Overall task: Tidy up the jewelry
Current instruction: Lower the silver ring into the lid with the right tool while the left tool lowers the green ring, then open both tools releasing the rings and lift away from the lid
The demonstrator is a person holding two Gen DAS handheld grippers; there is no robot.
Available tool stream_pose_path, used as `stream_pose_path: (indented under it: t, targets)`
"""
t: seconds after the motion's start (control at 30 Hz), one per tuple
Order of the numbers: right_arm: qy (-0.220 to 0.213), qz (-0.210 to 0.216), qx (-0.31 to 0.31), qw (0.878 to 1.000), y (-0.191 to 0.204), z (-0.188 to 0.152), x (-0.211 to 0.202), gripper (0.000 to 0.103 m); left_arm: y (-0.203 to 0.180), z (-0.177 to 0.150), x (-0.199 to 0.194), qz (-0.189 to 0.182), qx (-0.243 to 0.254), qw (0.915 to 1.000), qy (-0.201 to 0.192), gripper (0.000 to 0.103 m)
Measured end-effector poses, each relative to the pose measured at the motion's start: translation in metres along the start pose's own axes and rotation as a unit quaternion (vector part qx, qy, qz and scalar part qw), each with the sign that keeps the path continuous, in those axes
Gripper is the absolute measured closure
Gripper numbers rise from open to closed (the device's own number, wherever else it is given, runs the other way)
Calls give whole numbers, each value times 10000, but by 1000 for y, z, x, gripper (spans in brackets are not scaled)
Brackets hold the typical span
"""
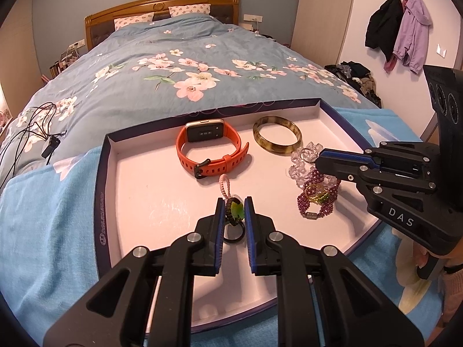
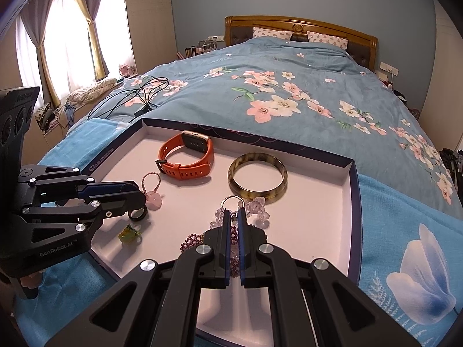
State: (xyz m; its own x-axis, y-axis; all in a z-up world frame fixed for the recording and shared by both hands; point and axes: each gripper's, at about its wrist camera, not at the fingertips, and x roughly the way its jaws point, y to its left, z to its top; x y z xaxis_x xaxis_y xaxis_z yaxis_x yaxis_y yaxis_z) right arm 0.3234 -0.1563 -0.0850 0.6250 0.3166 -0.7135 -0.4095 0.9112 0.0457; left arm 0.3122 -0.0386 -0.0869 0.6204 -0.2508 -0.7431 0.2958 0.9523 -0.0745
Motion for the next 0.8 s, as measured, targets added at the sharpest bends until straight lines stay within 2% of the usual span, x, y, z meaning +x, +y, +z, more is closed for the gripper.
stream_pose_path:
  t: [0.33,0.5,0.57,0.63,0.67,0.7,0.73,0.77,0.8]
  targets:
    - [17,-54,11,10000,-1,-4,1,99,1,-2,4,66,-42,10000,19,85]
    - [-84,-54,82,9999,-2,-7,-6,96,2,-4,0,94,-61,9999,-15,74]
    - [-142,-42,105,9998,-2,-8,-12,89,1,-5,-3,80,-53,9999,-44,71]
    - [-230,-63,124,9996,-2,-10,-19,75,0,-5,-9,51,-72,9999,-100,65]
    - [-278,-64,156,9995,-2,-11,-22,71,0,-5,-12,61,-74,9999,-128,58]
    - [-344,-78,196,9992,-2,-12,-26,60,0,-6,-16,67,-95,9998,-167,49]
    - [-395,-66,219,9990,-1,-14,-30,55,0,-7,-23,82,-119,9996,-251,47]
    - [-416,-47,242,9988,-1,-15,-33,54,-1,-7,-27,98,-113,9994,-303,44]
    - [-453,-30,271,9986,-1,-17,-37,51,-2,-9,-32,123,-113,9993,-346,36]
